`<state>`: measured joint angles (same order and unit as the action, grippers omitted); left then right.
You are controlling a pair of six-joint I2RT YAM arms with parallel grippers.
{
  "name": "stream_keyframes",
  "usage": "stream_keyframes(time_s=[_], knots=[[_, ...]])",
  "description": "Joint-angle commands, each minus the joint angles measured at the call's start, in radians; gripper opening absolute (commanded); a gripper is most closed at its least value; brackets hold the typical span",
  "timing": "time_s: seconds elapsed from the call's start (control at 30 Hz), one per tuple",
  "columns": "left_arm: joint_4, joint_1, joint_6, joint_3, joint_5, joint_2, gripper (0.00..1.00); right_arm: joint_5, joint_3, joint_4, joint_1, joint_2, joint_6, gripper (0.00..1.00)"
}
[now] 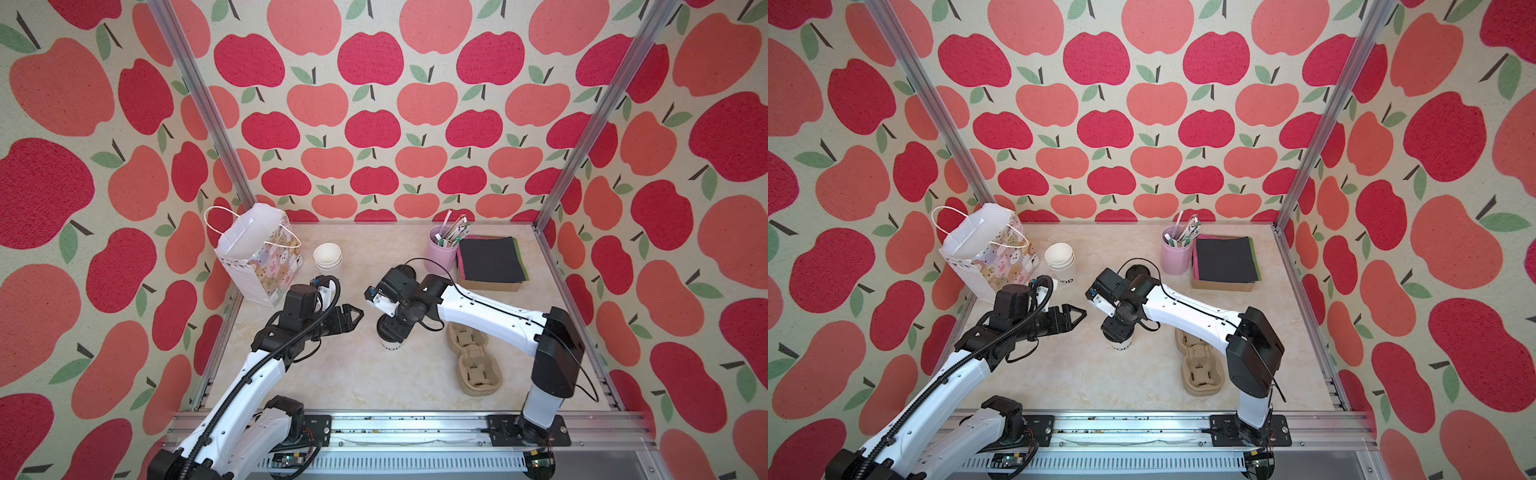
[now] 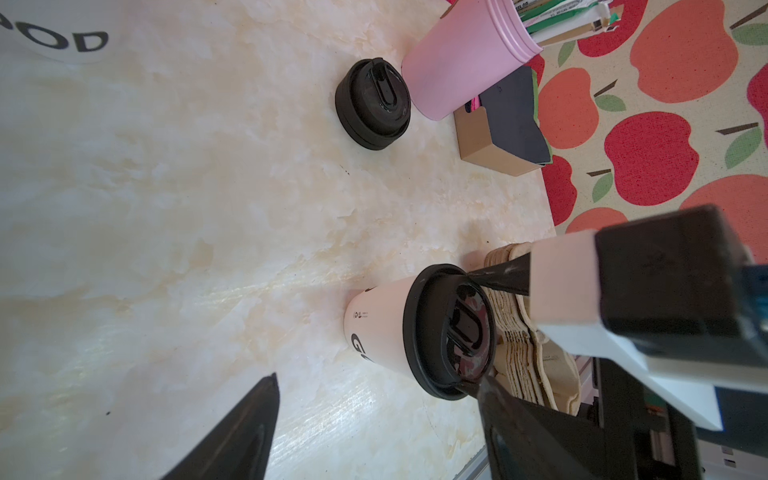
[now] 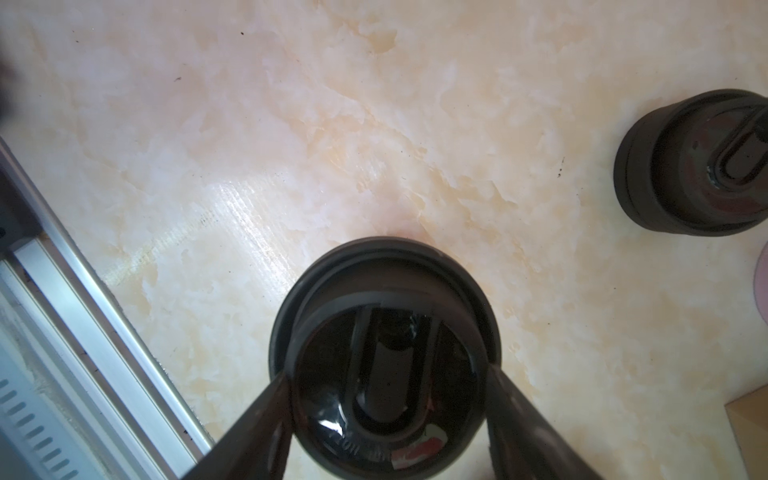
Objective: Pack the takeout coffee
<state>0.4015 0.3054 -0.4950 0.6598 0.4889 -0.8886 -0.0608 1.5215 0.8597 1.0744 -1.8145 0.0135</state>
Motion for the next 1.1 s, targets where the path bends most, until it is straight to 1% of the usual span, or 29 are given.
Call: stream_keyframes(time_s=[0.0,0.3,0.4,0.43,0.5,0.6,0.8,0.93,1.07], knots=[[-0.057,0.007,-0.028,-0.017,0.039,-0.008,0.77,0.11,-0.126,0.16,0.014,-0.15,-0.056,0.7],[-0.104,0.015,-0.049,-0.029,0.127,-0.051,0.76,0.105,-0.114,0.157,0.013,-0.154,-0.048,0.7],[-0.126,0.016,-0.066,-0.039,0.142,-0.083,0.72,0.1,-0.107,0.162,0.015,-0.154,-0.044,0.7],[-0.133,0.017,-0.071,-0.041,0.146,-0.096,0.69,0.099,-0.107,0.162,0.014,-0.154,-0.044,0.7],[-0.155,0.017,-0.078,-0.047,0.166,-0.122,0.6,0.099,-0.107,0.16,0.013,-0.152,-0.044,0.7],[-0.182,0.021,-0.094,-0.054,0.188,-0.152,0.52,0.1,-0.107,0.16,0.015,-0.152,-0.044,0.7],[-0.264,0.033,-0.128,-0.077,0.227,-0.194,0.46,0.102,-0.097,0.161,0.014,-0.158,-0.046,0.7],[-0.281,0.048,-0.129,-0.073,0.238,-0.243,0.44,0.103,-0.088,0.162,0.015,-0.164,-0.042,0.7],[-0.298,0.065,-0.13,-0.068,0.243,-0.281,0.4,0.102,-0.081,0.163,0.013,-0.169,-0.039,0.7]])
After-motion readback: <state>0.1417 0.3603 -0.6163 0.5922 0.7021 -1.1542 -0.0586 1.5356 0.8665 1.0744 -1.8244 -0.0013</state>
